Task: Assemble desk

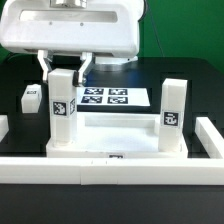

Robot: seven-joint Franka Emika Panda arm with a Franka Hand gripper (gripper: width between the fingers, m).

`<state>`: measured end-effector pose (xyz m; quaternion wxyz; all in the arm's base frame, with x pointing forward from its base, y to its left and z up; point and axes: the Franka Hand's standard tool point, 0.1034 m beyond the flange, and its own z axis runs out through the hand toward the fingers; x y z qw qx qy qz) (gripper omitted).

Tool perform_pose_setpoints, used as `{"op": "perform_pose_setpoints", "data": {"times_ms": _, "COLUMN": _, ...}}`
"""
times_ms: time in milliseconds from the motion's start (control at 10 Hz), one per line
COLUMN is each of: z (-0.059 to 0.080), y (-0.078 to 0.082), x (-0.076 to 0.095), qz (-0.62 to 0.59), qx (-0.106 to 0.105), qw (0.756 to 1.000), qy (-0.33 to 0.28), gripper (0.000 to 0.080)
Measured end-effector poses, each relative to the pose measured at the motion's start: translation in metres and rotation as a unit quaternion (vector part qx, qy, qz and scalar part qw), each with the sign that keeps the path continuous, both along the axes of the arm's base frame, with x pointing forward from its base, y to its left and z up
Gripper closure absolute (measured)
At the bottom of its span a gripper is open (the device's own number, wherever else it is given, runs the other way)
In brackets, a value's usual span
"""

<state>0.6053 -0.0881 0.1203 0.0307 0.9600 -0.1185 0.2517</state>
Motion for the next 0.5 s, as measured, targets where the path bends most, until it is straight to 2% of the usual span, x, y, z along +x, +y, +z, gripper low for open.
{"op": "perform_pose_setpoints", "data": {"times_ms": 100, "z": 0.000, "y": 0.000, "x": 0.000, "qz": 0.000, "qx": 0.000, "qw": 1.000, "qy": 0.001, "gripper": 0.0509}}
{"op": "perform_pose_setpoints", "data": {"times_ms": 200, "z": 0.000, "y": 0.000, "x": 0.000, "qz": 0.000, "qx": 0.002, "qw": 1.000, "qy": 0.002, "gripper": 0.0348}}
{"op": "perform_pose_setpoints", "data": {"times_ms": 300, "z": 0.003, "y": 0.002, "x": 0.003, "qz": 0.002, "qx": 0.007, "qw": 1.000, "qy": 0.007, "gripper": 0.0223}}
{"op": "perform_pose_setpoints", "data": {"times_ms": 400, "z": 0.007, "y": 0.001, "x": 0.007, "qz": 0.002, "qx": 0.011, "qw": 1.000, "qy": 0.009, "gripper": 0.0223}}
{"op": "perform_pose_setpoints", "data": {"times_ms": 500, "z": 0.011, "y": -0.002, "x": 0.011, "qz": 0.001, "qx": 0.017, "qw": 1.000, "qy": 0.015, "gripper": 0.0165}}
